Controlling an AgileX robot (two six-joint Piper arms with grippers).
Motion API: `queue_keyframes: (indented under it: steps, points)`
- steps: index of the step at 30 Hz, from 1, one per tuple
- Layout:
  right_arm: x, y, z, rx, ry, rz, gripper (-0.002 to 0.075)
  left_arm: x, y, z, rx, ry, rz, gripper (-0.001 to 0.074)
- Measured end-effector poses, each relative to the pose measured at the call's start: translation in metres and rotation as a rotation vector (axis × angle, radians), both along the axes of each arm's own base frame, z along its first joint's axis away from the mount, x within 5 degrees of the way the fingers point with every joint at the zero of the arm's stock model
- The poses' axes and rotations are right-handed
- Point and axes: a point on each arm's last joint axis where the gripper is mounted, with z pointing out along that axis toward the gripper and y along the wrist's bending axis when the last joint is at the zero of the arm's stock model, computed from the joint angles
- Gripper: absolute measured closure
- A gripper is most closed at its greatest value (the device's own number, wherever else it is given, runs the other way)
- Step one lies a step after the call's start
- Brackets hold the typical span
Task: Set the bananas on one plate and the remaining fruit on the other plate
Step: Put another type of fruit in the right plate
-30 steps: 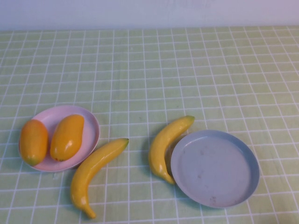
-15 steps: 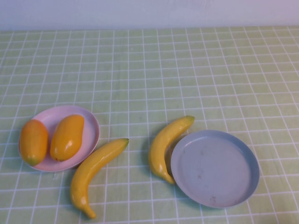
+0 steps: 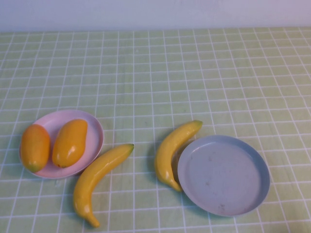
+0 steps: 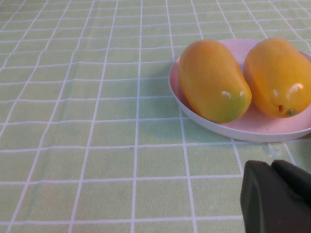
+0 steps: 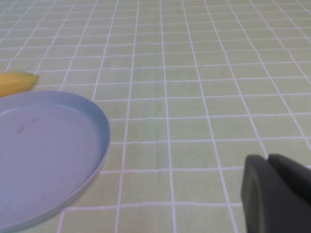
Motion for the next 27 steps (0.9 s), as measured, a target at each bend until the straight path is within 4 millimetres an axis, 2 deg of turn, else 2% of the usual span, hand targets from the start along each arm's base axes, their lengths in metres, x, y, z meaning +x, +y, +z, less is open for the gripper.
queue_keyframes:
  steps: [13, 21, 27]
  points:
    - [0.001, 0.0, 0.002, 0.023, -0.023, -0.003, 0.0741, 0.0, 0.0, 0.0, 0.0, 0.0, 0.0, 0.0738]
    - [0.003, 0.003, 0.021, 0.49, -0.181, -0.051, 0.0741, 0.0, 0.0, 0.0, 0.0, 0.0, 0.0, 0.0738]
    - [0.003, 0.003, 0.026, 0.676, -0.198, -0.067, 0.0741, 0.0, 0.0, 0.0, 0.0, 0.0, 0.0, 0.0738]
